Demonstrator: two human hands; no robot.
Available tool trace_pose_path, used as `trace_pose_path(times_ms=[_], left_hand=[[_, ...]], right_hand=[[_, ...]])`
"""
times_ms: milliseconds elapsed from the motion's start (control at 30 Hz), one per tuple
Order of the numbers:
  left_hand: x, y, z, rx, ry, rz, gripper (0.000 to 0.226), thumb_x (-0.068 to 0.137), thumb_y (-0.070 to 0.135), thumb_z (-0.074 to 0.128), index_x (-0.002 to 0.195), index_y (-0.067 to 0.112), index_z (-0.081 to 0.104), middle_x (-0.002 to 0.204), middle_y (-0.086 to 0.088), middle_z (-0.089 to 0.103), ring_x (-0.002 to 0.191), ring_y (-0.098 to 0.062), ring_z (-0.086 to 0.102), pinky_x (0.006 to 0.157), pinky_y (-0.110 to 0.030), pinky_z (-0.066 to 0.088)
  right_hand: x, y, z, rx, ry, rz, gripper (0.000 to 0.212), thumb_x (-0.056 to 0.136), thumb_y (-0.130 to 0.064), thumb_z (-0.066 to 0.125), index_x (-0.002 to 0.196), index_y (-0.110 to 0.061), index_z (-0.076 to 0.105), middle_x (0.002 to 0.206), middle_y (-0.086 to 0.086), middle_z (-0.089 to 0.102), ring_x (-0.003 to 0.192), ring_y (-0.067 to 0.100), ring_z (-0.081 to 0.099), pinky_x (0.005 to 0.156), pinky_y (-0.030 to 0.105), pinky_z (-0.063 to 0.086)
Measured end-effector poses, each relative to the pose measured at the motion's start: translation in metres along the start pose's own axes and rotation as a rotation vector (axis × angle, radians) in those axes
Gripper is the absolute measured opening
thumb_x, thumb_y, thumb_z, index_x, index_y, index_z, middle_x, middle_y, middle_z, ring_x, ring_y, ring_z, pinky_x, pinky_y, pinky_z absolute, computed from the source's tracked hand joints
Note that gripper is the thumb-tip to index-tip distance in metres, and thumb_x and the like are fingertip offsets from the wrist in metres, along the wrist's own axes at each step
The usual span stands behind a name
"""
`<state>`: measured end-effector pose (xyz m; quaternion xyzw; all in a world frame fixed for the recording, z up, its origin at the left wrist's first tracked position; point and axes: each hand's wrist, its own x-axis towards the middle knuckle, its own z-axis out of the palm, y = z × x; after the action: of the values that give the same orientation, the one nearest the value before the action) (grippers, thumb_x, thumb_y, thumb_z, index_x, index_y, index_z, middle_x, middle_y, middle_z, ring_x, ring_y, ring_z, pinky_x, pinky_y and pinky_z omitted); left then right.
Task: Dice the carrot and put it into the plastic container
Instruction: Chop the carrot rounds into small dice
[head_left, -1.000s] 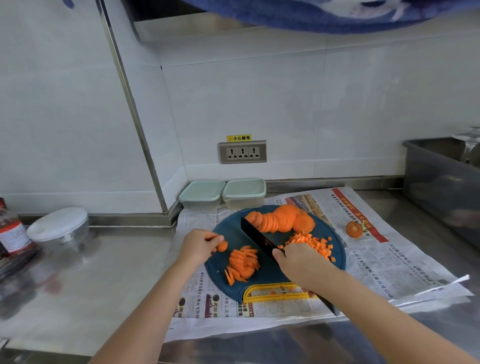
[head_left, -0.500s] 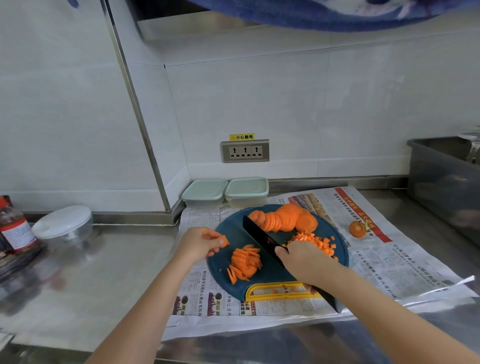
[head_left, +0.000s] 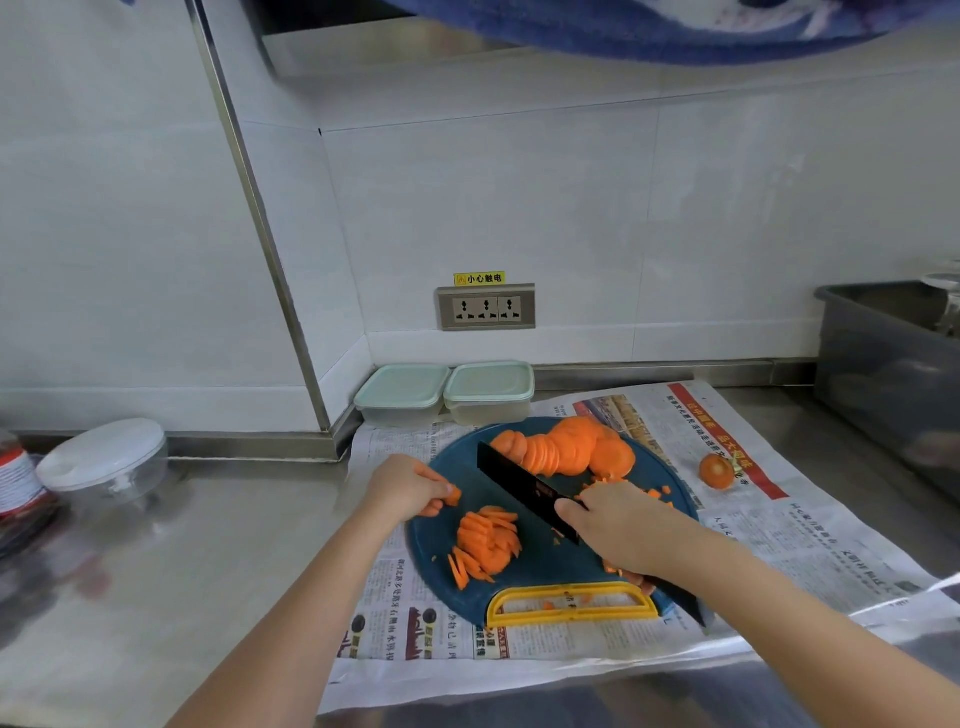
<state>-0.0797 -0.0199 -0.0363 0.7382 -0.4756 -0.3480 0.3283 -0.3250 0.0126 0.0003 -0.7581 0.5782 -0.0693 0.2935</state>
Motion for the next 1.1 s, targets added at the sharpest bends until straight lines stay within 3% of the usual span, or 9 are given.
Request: trace_pose_path(times_ms=[100, 167, 267, 433, 633, 767, 833, 967, 1100], left_hand=[[0.001, 0.005, 0.012, -0.101, 0.034, -0.045, 0.015, 0.078, 0.008, 0.076, 0.088, 0.005, 0.065, 0.084, -0.011, 0.071, 0.074, -0.017, 0.069, 0.07, -0.026, 0.058], [-0.001, 0.01, 0.019, -0.187, 0.047, -0.058, 0.018, 0.074, 0.004, 0.078, 0.082, 0.005, 0.062, 0.081, -0.012, 0.069, 0.071, -0.018, 0.068, 0.066, -0.025, 0.058], [-0.002, 0.015, 0.023, -0.291, 0.049, -0.098, 0.019, 0.072, -0.002, 0.078, 0.077, 0.003, 0.061, 0.077, -0.015, 0.068, 0.07, -0.02, 0.068, 0.066, -0.028, 0.059], [-0.005, 0.022, 0.028, -0.415, -0.003, -0.199, 0.014, 0.079, -0.009, 0.069, 0.081, -0.003, 0.058, 0.07, -0.014, 0.065, 0.064, -0.019, 0.064, 0.053, -0.023, 0.055], [-0.004, 0.022, 0.028, -0.427, -0.064, -0.253, 0.012, 0.087, -0.007, 0.061, 0.077, -0.001, 0.057, 0.091, -0.016, 0.065, 0.066, -0.015, 0.061, 0.072, -0.029, 0.054], [-0.005, 0.025, 0.026, -0.374, -0.07, -0.272, 0.001, 0.087, -0.002, 0.063, 0.087, -0.001, 0.064, 0.096, -0.014, 0.068, 0.066, -0.013, 0.062, 0.057, -0.02, 0.052], [-0.006, 0.024, 0.026, -0.353, -0.083, -0.277, 0.004, 0.088, 0.0, 0.063, 0.091, -0.002, 0.064, 0.106, -0.016, 0.068, 0.071, -0.014, 0.062, 0.061, -0.021, 0.051], [-0.008, 0.026, 0.025, -0.343, -0.091, -0.283, 0.022, 0.089, 0.001, 0.063, 0.109, -0.007, 0.062, 0.115, -0.02, 0.065, 0.105, -0.026, 0.064, 0.081, -0.028, 0.05], [-0.008, 0.028, 0.024, -0.337, -0.082, -0.291, 0.005, 0.087, -0.003, 0.063, 0.083, -0.004, 0.06, 0.11, -0.022, 0.066, 0.106, -0.029, 0.064, 0.079, -0.029, 0.051]], right_hand=[[0.012, -0.006, -0.004, 0.023, -0.002, 0.001, 0.043, 0.103, -0.038, 0.028, 0.09, -0.006, 0.055, 0.058, 0.004, 0.05, 0.028, 0.006, 0.044, 0.033, 0.017, 0.037], [0.02, -0.01, -0.004, 0.061, -0.031, 0.002, 0.045, 0.103, -0.038, 0.03, 0.082, -0.005, 0.052, 0.055, 0.004, 0.05, 0.026, 0.007, 0.042, 0.033, 0.019, 0.037], [0.029, -0.015, -0.002, 0.123, -0.084, 0.019, 0.051, 0.102, -0.041, 0.031, 0.09, 0.001, 0.056, 0.054, 0.009, 0.053, 0.03, 0.015, 0.044, 0.035, 0.023, 0.041], [0.036, -0.02, 0.0, 0.107, -0.112, 0.018, 0.054, 0.102, -0.042, 0.03, 0.101, 0.004, 0.058, 0.056, 0.01, 0.053, 0.034, 0.017, 0.045, 0.034, 0.023, 0.042], [0.039, -0.017, 0.001, 0.084, -0.129, -0.008, 0.055, 0.103, -0.042, 0.029, 0.102, 0.004, 0.059, 0.054, 0.008, 0.053, 0.033, 0.014, 0.044, 0.035, 0.022, 0.041], [0.038, -0.018, -0.001, 0.103, -0.122, -0.018, 0.05, 0.103, -0.04, 0.029, 0.102, 0.001, 0.057, 0.055, 0.007, 0.051, 0.032, 0.013, 0.042, 0.035, 0.022, 0.04], [0.037, -0.02, -0.002, 0.087, -0.135, -0.028, 0.047, 0.103, -0.04, 0.029, 0.096, -0.002, 0.056, 0.055, 0.006, 0.051, 0.033, 0.012, 0.042, 0.036, 0.021, 0.04], [0.038, -0.022, 0.0, 0.076, -0.156, -0.021, 0.044, 0.103, -0.038, 0.027, 0.097, -0.003, 0.053, 0.057, 0.008, 0.052, 0.035, 0.014, 0.044, 0.036, 0.021, 0.041], [0.044, -0.026, 0.006, 0.057, -0.173, 0.001, 0.048, 0.103, -0.037, 0.027, 0.099, 0.003, 0.053, 0.055, 0.011, 0.051, 0.035, 0.019, 0.044, 0.034, 0.023, 0.042]])
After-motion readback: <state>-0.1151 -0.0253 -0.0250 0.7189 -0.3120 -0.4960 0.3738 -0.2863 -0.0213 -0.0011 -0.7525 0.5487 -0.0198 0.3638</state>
